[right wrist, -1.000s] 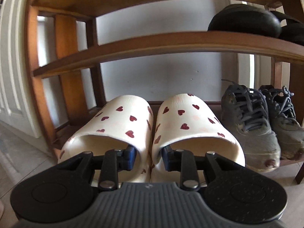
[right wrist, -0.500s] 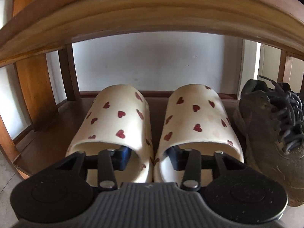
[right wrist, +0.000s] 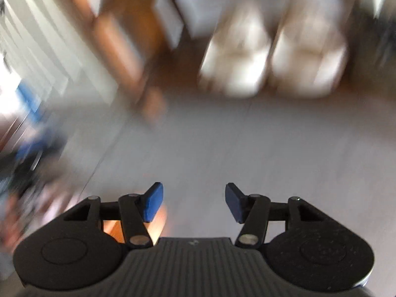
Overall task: Organize scattered shoes
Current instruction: 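Move the right tool to the orange slides and grasp both at their heels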
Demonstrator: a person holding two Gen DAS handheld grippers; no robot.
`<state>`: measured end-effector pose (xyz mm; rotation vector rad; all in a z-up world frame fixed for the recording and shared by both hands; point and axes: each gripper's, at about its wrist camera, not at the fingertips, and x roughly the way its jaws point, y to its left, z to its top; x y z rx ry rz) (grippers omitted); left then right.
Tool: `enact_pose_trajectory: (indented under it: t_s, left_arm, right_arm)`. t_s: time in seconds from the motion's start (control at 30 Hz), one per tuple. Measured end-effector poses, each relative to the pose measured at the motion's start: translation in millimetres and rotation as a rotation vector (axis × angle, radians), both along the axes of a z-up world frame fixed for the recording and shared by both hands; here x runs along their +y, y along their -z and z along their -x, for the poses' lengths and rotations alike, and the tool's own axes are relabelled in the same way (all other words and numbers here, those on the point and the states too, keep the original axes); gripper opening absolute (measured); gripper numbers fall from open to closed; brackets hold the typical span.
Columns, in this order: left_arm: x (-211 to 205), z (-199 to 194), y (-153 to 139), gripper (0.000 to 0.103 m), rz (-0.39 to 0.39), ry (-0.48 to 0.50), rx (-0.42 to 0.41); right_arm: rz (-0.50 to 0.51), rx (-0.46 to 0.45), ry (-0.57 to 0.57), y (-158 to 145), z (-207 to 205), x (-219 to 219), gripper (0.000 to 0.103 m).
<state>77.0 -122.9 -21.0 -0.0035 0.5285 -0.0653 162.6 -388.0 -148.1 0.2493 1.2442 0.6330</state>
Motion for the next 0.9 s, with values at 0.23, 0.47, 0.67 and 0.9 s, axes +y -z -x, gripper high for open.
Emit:
enact_pose_trajectory:
  t_s: [0.23, 0.47, 0.67, 0.9]
  left_arm:
    - [2, 15, -14, 0.068, 0.013, 0.018, -0.074]
    - [17, 20, -11, 0.068, 0.041, -0.003, -0.048]
    - [30, 19, -8, 0.068, 0.062, -0.022, -0.031]
    - [35, 20, -8, 0.068, 0.08, -0.028, -0.031]
  right_arm:
    - [0.094, 0.449, -0.085, 30, 16, 45, 0.062]
    - [0.215, 0.548, -0.27, 52, 47, 82, 0.041]
    - [0.256, 0.42, -0.419, 36, 57, 99, 0.014]
    - [0.249, 0.26, -0.341, 21, 15, 100, 0.015]
